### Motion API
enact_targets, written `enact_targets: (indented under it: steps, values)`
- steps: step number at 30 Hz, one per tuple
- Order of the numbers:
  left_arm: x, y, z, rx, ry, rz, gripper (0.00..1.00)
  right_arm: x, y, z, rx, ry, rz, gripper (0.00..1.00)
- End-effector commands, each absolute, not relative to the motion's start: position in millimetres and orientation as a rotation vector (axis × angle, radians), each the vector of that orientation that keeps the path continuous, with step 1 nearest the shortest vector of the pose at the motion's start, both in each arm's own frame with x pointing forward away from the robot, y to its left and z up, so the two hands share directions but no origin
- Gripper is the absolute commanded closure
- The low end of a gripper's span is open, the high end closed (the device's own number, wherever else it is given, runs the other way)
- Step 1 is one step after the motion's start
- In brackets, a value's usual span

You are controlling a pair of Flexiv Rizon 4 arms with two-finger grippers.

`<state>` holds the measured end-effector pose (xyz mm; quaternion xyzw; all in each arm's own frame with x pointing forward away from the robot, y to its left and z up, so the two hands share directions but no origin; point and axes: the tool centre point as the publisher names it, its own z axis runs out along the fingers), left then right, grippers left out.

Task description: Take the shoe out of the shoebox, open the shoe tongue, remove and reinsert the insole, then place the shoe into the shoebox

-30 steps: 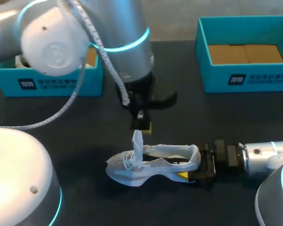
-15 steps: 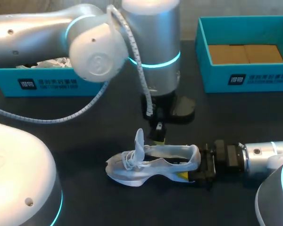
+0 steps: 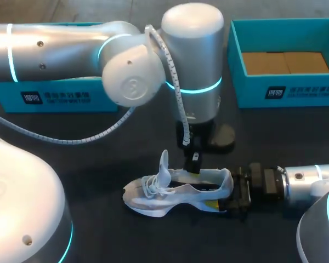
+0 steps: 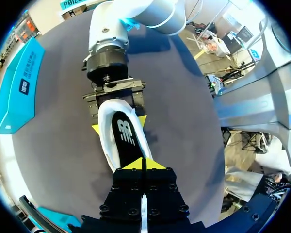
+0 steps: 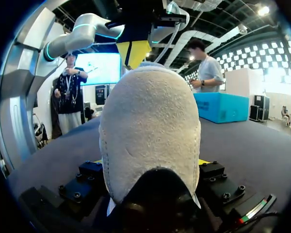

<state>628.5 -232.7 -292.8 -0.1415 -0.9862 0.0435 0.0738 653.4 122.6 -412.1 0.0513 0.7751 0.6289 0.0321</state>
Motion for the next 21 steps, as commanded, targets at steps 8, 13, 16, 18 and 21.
enact_targets:
  steps: [8, 13, 16, 18, 21]
  values:
    - [638.1, -239.2, -329.5, -0.396, -2.978, 0.150, 1.00, 651.6, 123.4, -412.2, 0.161, 2.386, 1.931, 1.00]
    - [638.1, -239.2, -329.5, -0.396, -2.978, 0.150, 1.00, 651.6, 123.4, -412.2, 0.161, 2.386, 1.931, 1.00]
    - [638.1, -239.2, -329.5, -0.396, -2.978, 0.150, 1.00, 651.6, 123.4, -412.2, 0.161, 2.386, 1.931, 1.00]
    - [638.1, -239.2, -329.5, -0.396, -2.978, 0.150, 1.00, 651.6, 123.4, -412.2, 0.161, 2.386, 1.931, 1.00]
    - [638.1, -239.2, -329.5, -0.396, -2.978, 0.150, 1.00, 651.6, 123.4, -412.2, 0.161, 2.386, 1.931, 1.00]
